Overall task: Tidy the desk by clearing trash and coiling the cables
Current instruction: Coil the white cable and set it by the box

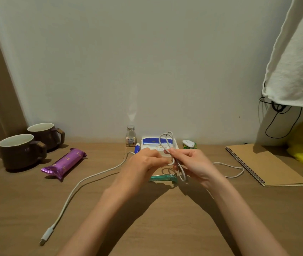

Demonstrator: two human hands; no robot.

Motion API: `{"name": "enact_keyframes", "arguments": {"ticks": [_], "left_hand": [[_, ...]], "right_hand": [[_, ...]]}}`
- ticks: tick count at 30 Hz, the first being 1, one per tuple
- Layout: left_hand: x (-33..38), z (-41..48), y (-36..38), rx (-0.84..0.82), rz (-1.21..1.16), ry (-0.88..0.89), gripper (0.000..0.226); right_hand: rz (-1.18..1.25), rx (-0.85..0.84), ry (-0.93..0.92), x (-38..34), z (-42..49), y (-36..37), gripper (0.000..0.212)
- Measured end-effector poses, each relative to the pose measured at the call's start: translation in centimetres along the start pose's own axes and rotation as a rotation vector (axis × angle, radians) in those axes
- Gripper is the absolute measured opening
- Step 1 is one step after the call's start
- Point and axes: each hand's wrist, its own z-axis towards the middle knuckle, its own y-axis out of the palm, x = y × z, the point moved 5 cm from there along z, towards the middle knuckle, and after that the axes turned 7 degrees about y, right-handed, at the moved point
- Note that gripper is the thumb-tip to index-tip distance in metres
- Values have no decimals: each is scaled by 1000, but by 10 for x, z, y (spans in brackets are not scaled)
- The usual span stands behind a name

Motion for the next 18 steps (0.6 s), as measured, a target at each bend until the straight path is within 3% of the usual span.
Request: {"name": "enact_keyframes", "arguments": {"ticks": [3, 8, 11, 14, 18], "left_hand": [[6, 0, -2, -16, 38, 40, 32], [8, 1, 1, -22, 95, 72, 26], [5, -1, -1, 54, 67, -2, 20], [4, -1, -4, 81, 37, -17, 40], [1, -1, -5, 44, 23, 8, 30]], "right_hand": [[-85, -16, -30, 1, 2, 1, 35], [-150, 71, -114, -3, 0, -4, 16], [185, 79, -137, -11, -1, -8, 17], [545, 26, -114, -15, 0, -13, 18], [770, 0, -120, -16, 1, -22, 16]]}}
